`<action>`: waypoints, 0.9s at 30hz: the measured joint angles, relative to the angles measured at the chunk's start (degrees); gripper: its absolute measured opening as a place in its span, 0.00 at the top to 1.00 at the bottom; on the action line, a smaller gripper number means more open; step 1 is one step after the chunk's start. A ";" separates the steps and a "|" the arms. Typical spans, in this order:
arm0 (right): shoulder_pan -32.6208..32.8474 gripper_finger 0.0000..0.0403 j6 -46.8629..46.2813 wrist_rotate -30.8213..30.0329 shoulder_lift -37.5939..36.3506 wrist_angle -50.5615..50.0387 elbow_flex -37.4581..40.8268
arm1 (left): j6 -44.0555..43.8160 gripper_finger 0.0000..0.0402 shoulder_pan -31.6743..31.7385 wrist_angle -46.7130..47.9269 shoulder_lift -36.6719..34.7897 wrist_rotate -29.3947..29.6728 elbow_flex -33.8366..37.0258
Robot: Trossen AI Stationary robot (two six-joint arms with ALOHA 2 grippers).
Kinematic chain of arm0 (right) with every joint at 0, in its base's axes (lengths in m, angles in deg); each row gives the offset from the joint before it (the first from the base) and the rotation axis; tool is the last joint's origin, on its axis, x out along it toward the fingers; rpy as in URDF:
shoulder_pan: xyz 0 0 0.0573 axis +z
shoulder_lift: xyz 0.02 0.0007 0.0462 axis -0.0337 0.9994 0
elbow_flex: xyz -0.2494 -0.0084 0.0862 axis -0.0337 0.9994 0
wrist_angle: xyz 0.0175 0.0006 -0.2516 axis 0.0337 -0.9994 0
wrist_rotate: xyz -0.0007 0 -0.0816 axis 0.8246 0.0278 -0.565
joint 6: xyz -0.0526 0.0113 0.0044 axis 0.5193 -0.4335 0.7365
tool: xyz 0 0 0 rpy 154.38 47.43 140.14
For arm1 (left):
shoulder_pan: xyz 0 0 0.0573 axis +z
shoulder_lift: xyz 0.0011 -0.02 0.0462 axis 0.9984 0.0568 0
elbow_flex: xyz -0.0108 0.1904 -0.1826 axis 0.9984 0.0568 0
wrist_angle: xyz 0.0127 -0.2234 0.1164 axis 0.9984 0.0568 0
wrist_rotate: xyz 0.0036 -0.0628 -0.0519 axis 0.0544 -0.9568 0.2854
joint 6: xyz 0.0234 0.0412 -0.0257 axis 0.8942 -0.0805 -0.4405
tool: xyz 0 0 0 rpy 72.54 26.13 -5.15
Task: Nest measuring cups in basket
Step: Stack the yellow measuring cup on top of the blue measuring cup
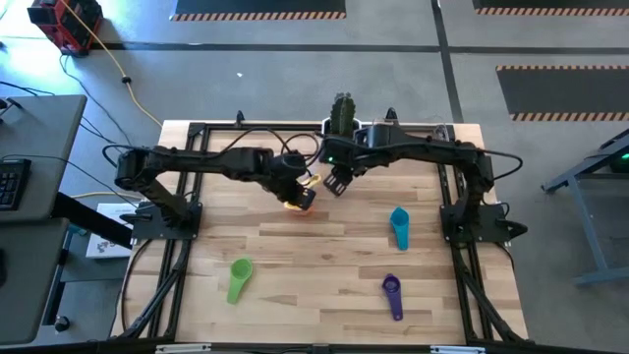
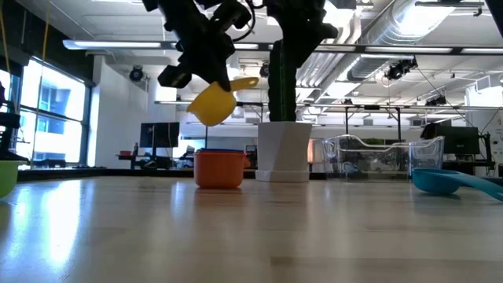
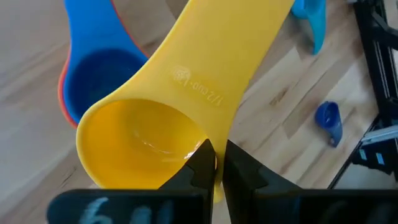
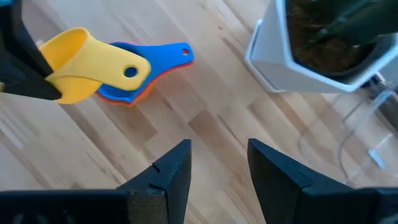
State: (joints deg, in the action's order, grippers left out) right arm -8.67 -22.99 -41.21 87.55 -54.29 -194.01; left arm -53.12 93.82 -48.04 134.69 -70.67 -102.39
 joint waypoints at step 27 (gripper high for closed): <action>-5.64 0.63 5.75 -0.40 -4.23 -2.72 0.00 | -4.91 0.97 3.42 -3.16 10.26 0.85 -0.02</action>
State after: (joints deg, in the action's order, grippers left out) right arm -14.31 -17.25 -41.61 83.32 -57.01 -194.01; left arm -58.03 97.25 -51.21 144.95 -69.82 -102.42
